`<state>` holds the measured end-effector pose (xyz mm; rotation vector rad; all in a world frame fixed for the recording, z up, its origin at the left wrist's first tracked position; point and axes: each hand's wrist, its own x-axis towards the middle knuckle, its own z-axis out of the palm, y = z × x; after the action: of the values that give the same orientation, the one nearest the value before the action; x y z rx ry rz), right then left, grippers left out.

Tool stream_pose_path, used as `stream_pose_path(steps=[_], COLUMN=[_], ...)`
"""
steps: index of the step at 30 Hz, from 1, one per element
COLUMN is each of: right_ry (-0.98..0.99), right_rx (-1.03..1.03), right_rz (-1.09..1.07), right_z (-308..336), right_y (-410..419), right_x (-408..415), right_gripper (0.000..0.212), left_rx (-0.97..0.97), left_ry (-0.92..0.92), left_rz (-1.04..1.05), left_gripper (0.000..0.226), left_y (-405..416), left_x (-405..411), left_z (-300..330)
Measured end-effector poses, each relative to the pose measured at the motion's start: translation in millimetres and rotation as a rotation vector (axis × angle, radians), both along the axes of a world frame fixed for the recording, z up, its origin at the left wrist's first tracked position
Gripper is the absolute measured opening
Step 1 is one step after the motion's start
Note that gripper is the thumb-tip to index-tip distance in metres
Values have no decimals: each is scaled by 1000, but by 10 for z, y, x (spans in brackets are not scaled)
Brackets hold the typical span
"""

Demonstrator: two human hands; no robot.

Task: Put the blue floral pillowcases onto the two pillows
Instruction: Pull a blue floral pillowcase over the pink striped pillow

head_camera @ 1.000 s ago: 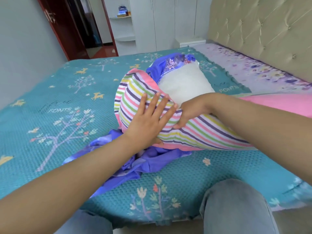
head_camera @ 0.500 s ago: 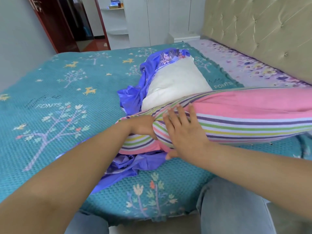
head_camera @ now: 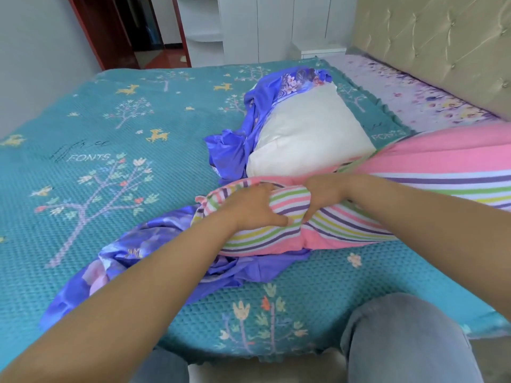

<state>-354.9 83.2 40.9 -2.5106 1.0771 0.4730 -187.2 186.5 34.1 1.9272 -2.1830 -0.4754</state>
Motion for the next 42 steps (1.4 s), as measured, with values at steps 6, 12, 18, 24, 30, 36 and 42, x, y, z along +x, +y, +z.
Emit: stream_pose_path(steps=[6,12,18,24,30,36,42], right_ry=[-165,-60,53,3,146,228,176], right_rx=[318,520,462,196,-488,-337,-305], right_rz=[-137,-219,-160,14,179,224,223], right_z=[-128,-27,-33,-50,-192,-73,-83], right_y=[-225,-235,-340,-186,26,36,241], right_x=[-94,-134,29,85,11,142,36], right_gripper=[79,53,52,76,147,143,114], left_rx=[-527,264,571,442,50,-176,-259], left_ry=[-765,-442,-100,-35,-403,-558,-492], left_rz=[-241,-97,-133,-165,-88,-38,58], left_gripper=[121,143,89,76,74,73,96], left_y=[90,-631,-1045,-979,-495,-152,199], left_x=[-212,-26,139,64,-81,-228,-294], left_z=[38,194,-84,-190,-171,-202,-314])
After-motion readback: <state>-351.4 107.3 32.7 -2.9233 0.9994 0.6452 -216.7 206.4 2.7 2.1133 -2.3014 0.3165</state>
